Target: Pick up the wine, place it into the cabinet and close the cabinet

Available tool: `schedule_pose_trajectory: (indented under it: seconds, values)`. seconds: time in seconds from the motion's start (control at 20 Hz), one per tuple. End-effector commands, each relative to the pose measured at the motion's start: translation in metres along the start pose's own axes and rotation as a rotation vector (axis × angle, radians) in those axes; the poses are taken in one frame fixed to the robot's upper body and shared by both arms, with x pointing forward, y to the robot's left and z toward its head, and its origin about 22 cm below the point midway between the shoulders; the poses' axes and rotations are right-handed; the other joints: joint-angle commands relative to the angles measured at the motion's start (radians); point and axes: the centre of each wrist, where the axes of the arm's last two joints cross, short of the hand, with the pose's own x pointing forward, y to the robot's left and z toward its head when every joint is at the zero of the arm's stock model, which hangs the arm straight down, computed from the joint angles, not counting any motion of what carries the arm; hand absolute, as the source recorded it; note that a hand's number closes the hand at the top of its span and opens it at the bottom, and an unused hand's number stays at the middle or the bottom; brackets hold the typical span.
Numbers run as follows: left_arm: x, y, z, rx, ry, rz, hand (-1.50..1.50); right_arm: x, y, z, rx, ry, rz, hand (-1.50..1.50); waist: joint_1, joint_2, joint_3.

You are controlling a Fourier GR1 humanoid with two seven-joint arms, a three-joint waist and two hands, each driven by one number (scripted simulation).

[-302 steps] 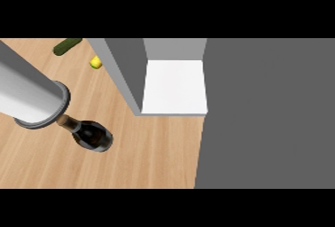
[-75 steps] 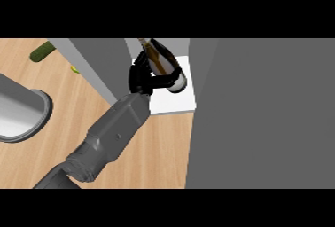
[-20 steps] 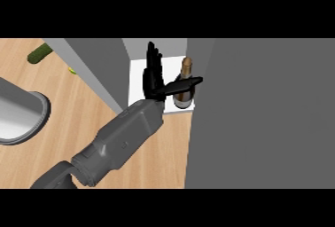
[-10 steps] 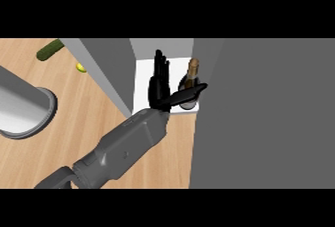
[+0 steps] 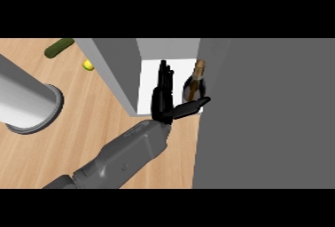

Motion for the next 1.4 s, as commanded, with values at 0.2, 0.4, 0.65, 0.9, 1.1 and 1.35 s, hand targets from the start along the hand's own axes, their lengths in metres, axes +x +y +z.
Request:
schedule_pose_trajectory:
  seconds: [0.2,0.4,0.65,0.9,1.1,1.35]
  values:
    - [-0.009,0.011,0.032,-0.032,-0.023,0.028,-1.5,0.011,-0.005,0.015,-0.02,0.008,0.007,-1.5,0.031,-0.008,0.001]
    - [-0.006,0.001,0.037,-0.059,-0.037,0.023,-1.5,-0.001,-0.008,0.005,-0.025,-0.007,0.013,-1.5,0.028,-0.005,0.0]
    - [0.011,0.044,0.052,-0.131,-0.057,0.019,-1.5,0.01,-0.006,-0.003,-0.049,0.008,0.01,-1.5,0.037,-0.007,0.0]
    - [0.038,0.039,0.07,-0.203,-0.043,0.043,-1.5,0.013,-0.017,0.002,-0.053,-0.005,0.037,-1.5,0.035,-0.007,0.001]
    - [0.053,0.065,0.091,-0.262,-0.033,0.036,-1.5,0.012,0.002,0.002,-0.045,-0.001,0.073,-1.5,0.038,-0.008,0.0]
    - [0.109,0.08,0.097,-0.327,-0.023,0.054,-1.5,0.009,-0.009,0.005,0.11,0.028,0.086,1.5,0.046,-0.01,0.001]
